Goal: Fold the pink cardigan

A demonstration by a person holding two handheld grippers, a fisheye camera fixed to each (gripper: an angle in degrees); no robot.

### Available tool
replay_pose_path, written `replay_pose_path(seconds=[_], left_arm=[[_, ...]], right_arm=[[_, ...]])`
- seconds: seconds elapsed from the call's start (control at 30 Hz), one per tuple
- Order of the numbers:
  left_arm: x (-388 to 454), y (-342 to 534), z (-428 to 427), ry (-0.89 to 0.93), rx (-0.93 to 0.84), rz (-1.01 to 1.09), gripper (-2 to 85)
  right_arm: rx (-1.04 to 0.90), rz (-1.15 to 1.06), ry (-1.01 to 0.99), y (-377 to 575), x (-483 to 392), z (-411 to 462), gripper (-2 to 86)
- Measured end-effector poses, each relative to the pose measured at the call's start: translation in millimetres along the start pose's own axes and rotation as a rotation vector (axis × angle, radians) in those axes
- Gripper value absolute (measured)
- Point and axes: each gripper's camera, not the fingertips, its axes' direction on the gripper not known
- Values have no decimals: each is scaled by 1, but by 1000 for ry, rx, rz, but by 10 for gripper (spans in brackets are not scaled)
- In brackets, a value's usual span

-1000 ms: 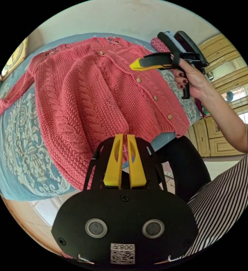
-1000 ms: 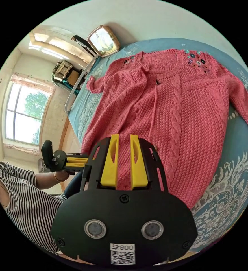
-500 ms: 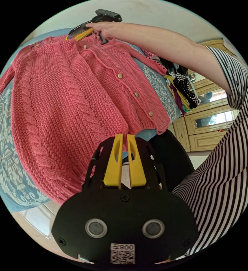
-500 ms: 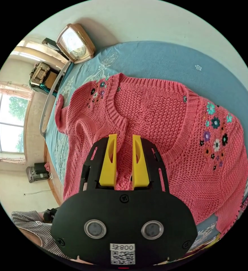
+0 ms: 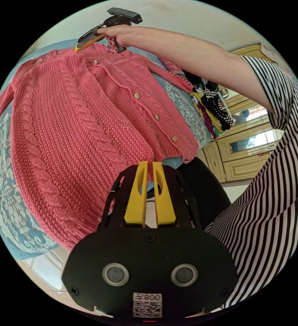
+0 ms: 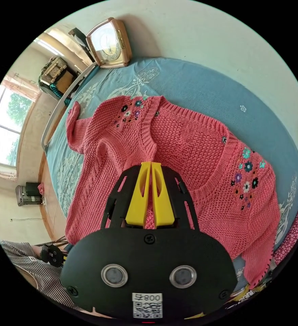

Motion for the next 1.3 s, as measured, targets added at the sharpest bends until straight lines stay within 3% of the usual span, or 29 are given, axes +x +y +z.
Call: replay_pose_path(seconds=[0.23,0.53,0.73,1.0,1.3], left_arm=[[-2,3,19,54,14,42,26],[-24,20,53,106,-22,16,27],[-30,34,54,96,-13,30,30],[-39,55,53,97,-7,24,30],[-39,81,40,103,23,53,29]], right_arm=[[58,-13,73,-10,0,-37,1],[-54,79,117,-6,35,12,3],[37,76,-13,24,43,4,21],[-5,114,-277,95,55,7,62],[-49,84,-324,102,41,13,19]])
